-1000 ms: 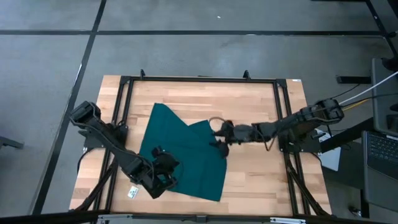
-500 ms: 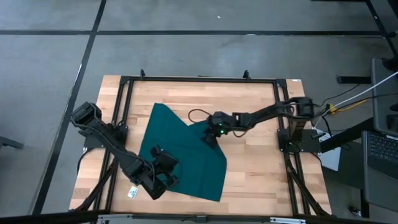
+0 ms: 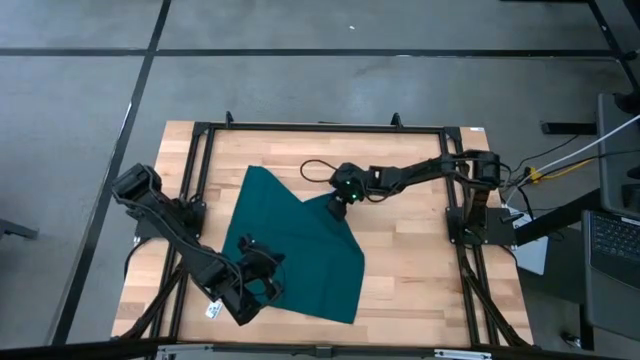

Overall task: Fold microfiber towels
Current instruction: Fold the towel

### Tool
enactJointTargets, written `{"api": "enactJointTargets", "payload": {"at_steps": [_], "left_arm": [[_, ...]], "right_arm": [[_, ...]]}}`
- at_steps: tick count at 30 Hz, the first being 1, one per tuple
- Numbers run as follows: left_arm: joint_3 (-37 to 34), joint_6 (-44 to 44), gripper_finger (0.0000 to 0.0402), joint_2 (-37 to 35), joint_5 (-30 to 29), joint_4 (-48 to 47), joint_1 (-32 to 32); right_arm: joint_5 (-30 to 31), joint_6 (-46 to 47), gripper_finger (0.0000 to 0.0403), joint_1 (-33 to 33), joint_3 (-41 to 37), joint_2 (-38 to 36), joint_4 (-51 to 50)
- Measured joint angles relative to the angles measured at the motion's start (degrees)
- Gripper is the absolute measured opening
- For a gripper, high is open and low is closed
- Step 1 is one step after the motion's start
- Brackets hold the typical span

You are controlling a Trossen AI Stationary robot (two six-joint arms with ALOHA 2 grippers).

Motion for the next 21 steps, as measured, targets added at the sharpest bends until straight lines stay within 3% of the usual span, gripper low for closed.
{"api": "enactJointTargets", "payload": {"at_steps": [12,21], "left_arm": [[0.00,-0.43,0.0002,-2.81,-3.06,-4.51,-0.11],[0.00,-1.39,0.0002,-2.88,-3.45,-4.99,-0.84]], "right_arm": [[6.76,-2.11,0.0256,1.18,5.89,2.94,-11.80],[17.65,-1.97,0.0231,-0.21,8.39,2.95,-24.16]]}}
